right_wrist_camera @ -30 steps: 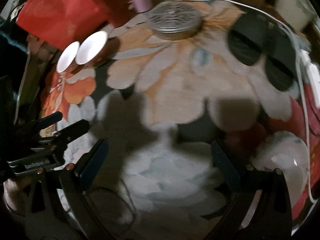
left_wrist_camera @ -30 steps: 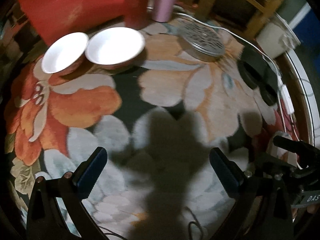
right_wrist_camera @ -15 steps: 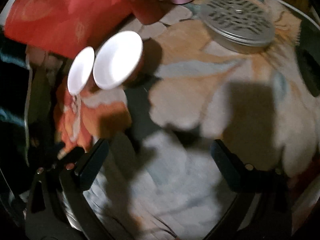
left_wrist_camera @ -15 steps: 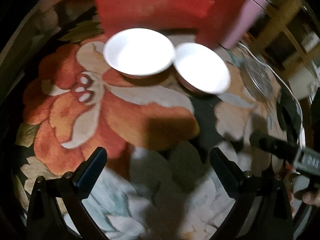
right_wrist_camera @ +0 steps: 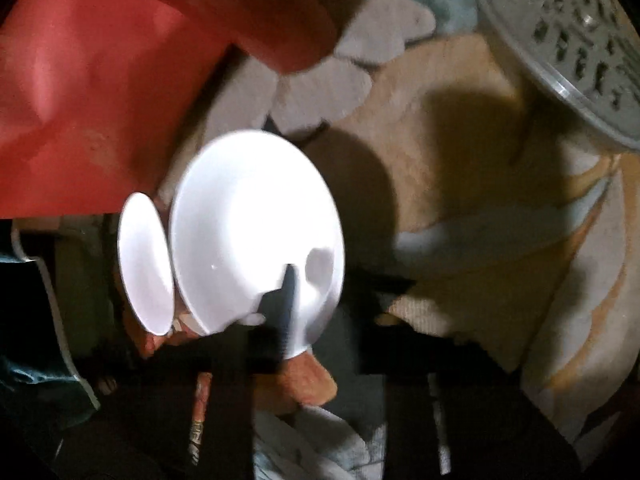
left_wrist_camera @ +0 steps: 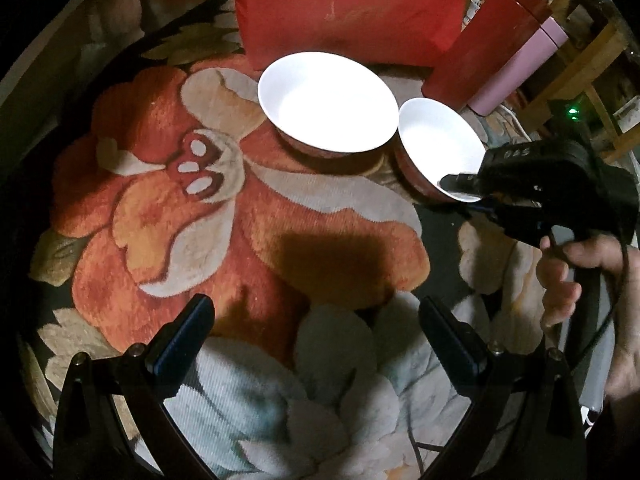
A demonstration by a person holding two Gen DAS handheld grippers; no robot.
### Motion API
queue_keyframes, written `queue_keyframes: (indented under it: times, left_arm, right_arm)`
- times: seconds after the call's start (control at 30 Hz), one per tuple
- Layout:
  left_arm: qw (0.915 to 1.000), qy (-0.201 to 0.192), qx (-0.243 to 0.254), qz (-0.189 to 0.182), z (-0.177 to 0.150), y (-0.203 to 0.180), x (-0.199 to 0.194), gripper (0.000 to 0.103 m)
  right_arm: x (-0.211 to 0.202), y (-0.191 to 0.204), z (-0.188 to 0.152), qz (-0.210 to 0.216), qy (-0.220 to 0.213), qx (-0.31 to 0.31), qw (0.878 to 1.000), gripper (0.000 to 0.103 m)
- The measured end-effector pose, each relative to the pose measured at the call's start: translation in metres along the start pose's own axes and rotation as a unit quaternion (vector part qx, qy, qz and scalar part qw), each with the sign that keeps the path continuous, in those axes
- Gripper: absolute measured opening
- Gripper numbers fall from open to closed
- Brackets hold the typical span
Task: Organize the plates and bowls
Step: 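Grasp the rim of a second white bowl with the right tool, then lift the second white bowl with the right tool toward the plate stack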
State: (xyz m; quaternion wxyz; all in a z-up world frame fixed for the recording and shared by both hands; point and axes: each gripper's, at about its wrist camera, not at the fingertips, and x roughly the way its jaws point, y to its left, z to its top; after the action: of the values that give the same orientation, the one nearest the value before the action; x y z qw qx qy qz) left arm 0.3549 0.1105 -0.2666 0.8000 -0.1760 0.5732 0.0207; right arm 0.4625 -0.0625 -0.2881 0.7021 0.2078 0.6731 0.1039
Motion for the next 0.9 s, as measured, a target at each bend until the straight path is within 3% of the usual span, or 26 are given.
queue_keyframes:
  times: [0.13, 0.23, 0.33, 0.47, 0.57, 0.6, 0.63, 0.73, 0.9]
  left_arm:
    - [0.9999, 0.000, -0.003, -0.011, 0.001, 0.005, -0.002, 0.102]
    - [0.9998, -0.002, -0.008, -0.020, 0.000, 0.008, -0.002, 0.102]
    - [0.9996, 0.002, -0.007, -0.028, -0.001, 0.007, 0.002, 0.101]
    - [0.9992, 0.024, 0.005, -0.031, -0.008, 0.000, 0.014, 0.090]
    - [0.9985, 0.046, 0.013, -0.026, -0.014, -0.005, 0.027, 0.081]
    - [0.9983, 0.050, 0.015, -0.028, -0.015, -0.007, 0.031, 0.074]
    - [0.9980, 0.054, 0.017, -0.028, -0.016, -0.009, 0.034, 0.056]
    - [0.9967, 0.069, 0.030, -0.028, -0.018, -0.017, 0.048, 0.028]
    - [0.9981, 0.050, 0.033, -0.015, -0.022, -0.023, 0.044, 0.014]
  right_arm:
    - [-0.002, -0.005, -0.009, 0.020, 0.011, -0.028, 0.999, 0.015]
    - [-0.002, -0.012, -0.022, 0.059, 0.049, -0.058, 0.995, 0.015]
    - [0.002, -0.010, -0.047, 0.102, 0.102, -0.120, 0.982, 0.015]
    - [0.005, 0.001, -0.077, 0.095, 0.139, -0.196, 0.966, 0.015]
    - [-0.001, 0.005, -0.089, 0.087, 0.122, -0.209, 0.966, 0.018]
    - [-0.004, 0.007, -0.090, 0.083, 0.115, -0.208, 0.968, 0.018]
    - [-0.006, 0.007, -0.092, 0.075, 0.106, -0.207, 0.970, 0.018]
    - [-0.013, 0.009, -0.104, 0.053, 0.083, -0.220, 0.971, 0.018]
    - [-0.011, 0.008, -0.106, 0.013, 0.064, -0.237, 0.969, 0.015]
